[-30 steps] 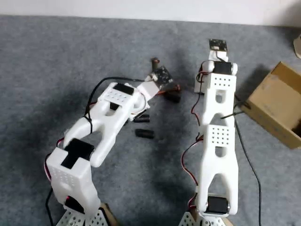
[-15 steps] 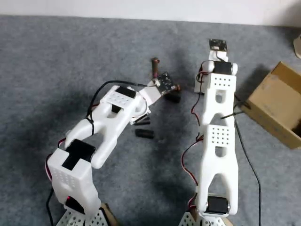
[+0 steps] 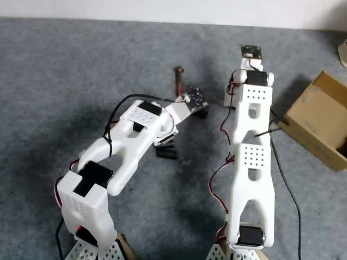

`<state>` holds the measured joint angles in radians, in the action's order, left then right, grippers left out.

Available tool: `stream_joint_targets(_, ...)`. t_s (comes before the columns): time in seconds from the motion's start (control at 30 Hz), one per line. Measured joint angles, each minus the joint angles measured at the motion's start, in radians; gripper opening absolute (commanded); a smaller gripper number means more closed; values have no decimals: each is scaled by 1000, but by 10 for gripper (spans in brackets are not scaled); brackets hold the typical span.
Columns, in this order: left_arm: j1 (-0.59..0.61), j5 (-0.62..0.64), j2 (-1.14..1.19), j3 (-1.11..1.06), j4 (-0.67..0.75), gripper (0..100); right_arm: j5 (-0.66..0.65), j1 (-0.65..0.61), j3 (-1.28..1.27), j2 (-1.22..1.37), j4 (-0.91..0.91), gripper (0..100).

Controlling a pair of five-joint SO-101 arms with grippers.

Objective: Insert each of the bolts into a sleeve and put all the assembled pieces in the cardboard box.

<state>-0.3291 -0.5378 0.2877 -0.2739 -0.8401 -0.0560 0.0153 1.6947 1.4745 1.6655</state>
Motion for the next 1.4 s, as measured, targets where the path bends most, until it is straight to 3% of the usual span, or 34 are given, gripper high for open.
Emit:
stream_joint_targets(0.13,0,0,23,8,2,91,0,0,0,0,0,7)
stream_joint_targets(0.23,0,2,80,66,0,0,0,0,0,0,0,7)
stream_joint_targets(0.67,2,218,106,158,-91,6,0,0,0,0,0,6)
stream_joint_targets(1.13,114,428,-150,-12,-48,6,2,-9,-2,-38,64,6)
stream_joint_targets(1.4,184,466,-150,-14,-40,6,-149,-54,-12,-63,72,6)
